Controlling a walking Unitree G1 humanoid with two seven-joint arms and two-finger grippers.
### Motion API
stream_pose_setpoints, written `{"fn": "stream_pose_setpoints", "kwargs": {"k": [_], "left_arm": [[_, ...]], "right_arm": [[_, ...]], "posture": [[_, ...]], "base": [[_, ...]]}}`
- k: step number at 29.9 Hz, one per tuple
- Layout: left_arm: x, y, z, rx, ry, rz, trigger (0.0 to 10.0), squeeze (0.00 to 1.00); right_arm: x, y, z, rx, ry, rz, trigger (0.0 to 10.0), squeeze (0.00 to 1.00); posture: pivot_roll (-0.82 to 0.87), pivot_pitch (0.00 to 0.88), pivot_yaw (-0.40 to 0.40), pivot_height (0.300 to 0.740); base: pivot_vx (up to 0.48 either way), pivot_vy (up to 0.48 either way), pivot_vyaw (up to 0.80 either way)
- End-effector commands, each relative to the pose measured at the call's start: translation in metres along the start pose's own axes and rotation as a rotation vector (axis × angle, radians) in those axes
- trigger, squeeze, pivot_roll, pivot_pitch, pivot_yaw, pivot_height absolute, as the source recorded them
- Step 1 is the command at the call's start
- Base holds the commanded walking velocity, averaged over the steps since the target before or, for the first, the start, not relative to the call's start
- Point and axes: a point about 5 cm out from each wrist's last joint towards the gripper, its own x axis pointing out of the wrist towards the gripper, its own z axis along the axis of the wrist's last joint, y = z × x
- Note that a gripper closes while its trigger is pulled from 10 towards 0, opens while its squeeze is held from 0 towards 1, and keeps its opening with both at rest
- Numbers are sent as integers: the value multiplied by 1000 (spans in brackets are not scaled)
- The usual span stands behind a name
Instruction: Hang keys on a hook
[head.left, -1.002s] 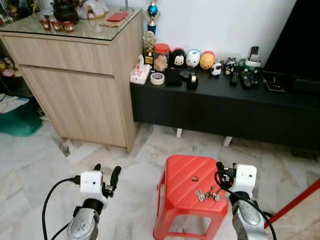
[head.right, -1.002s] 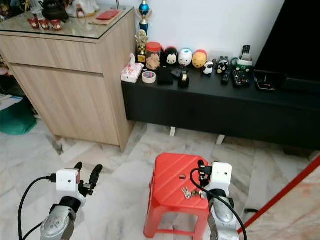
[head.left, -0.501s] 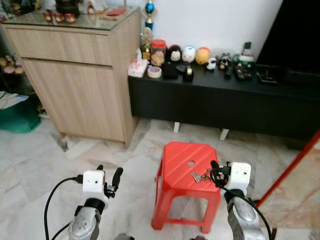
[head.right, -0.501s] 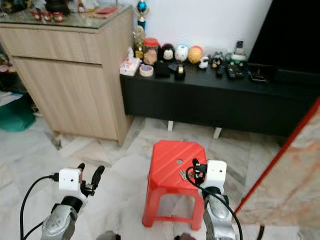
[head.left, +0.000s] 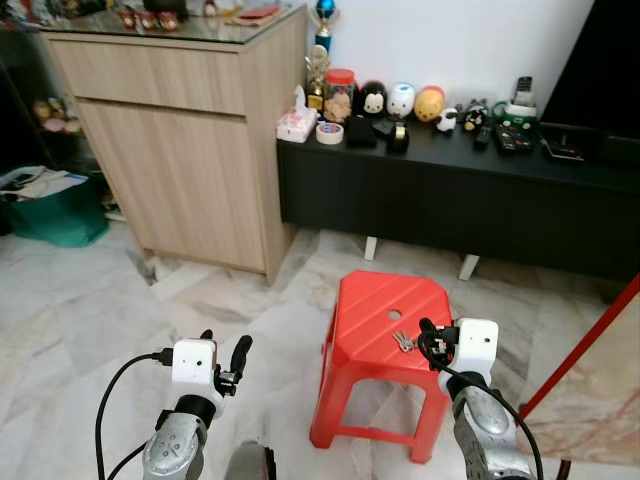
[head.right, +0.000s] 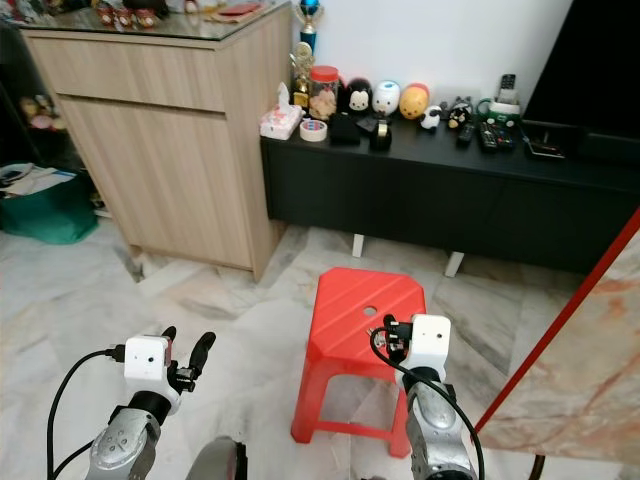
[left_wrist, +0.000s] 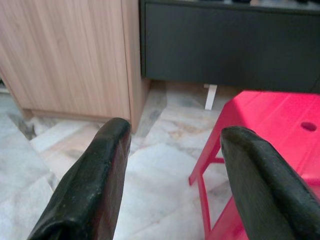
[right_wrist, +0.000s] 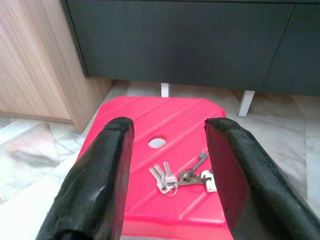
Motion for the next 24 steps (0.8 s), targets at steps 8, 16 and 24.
{"fn": "stream_pose_setpoints", "kwargs": {"k": [8,16,24], "left_arm": [[5,-3,6,4,-17,-5,10000,0],[8,-5,8,-5,-22,-5,10000,0],[9,-6,9,-13,-23,-1,10000,0]], "right_arm": [[2,0,-2,-17,26,9,10000,0],[4,1,-1,-24,31,13,10000,0],[6,1,-3,-31,51,3,10000,0]], "posture": [[102,0,-54,632],[105,0,-59,632],[108,0,-65,623]], "base": [[0,0,0],[0,0,0],[0,0,0]]}}
